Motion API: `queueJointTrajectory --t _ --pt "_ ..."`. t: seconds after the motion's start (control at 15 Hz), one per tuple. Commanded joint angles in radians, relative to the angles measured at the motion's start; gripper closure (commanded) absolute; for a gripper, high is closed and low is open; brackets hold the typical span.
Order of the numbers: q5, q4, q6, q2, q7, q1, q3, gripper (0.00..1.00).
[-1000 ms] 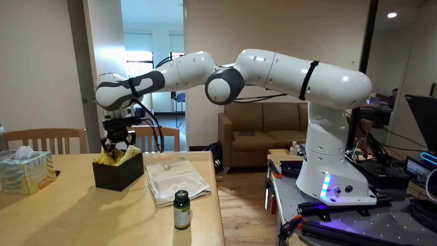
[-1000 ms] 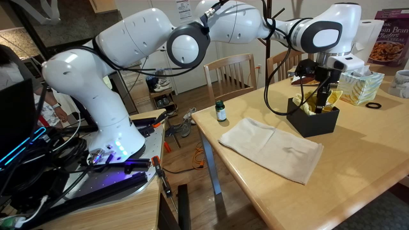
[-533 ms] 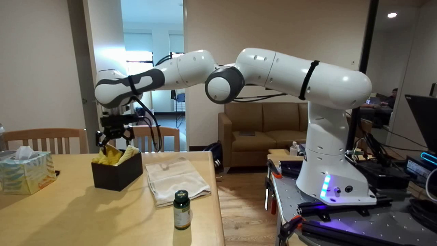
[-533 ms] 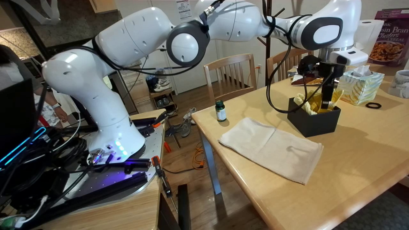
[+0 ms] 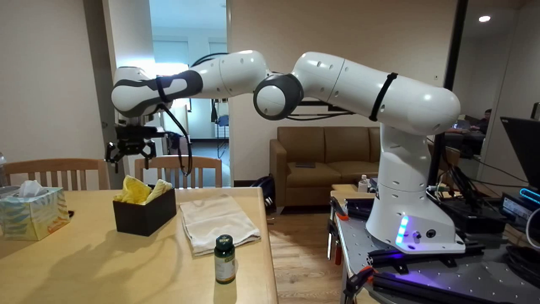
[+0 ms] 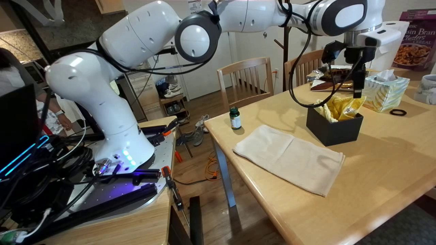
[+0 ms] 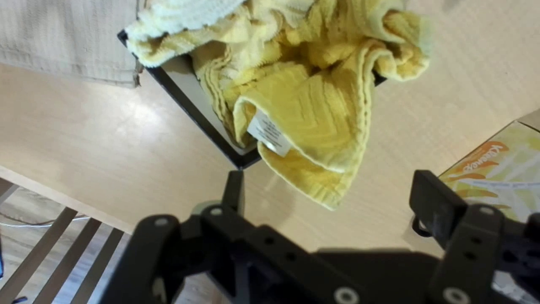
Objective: Pick up the yellow towel and place it in the black box.
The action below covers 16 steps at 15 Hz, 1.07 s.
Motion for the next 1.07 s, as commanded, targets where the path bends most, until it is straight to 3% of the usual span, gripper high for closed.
queueJointTrajectory --t 0.0,0.4,0.67,0.73,0.8,1.0 --pt "-0.017 -0.055 -0.008 -0.050 0.044 0.016 -0.030 0.00" --pt "-0.032 -0.116 -0.156 -0.073 -0.179 0.018 -0.034 0.00" --pt "-0.054 -0.184 -0.171 -0.100 -0.282 0.029 -0.047 0.00" --pt "-0.059 -0.202 -0.154 -0.107 -0.300 0.033 -0.050 0.00" --pt "-0.035 -0.107 -0.154 -0.040 -0.249 0.019 -0.042 0.00" --pt "-0.041 -0.134 -0.154 -0.057 -0.271 0.025 -0.047 0.00"
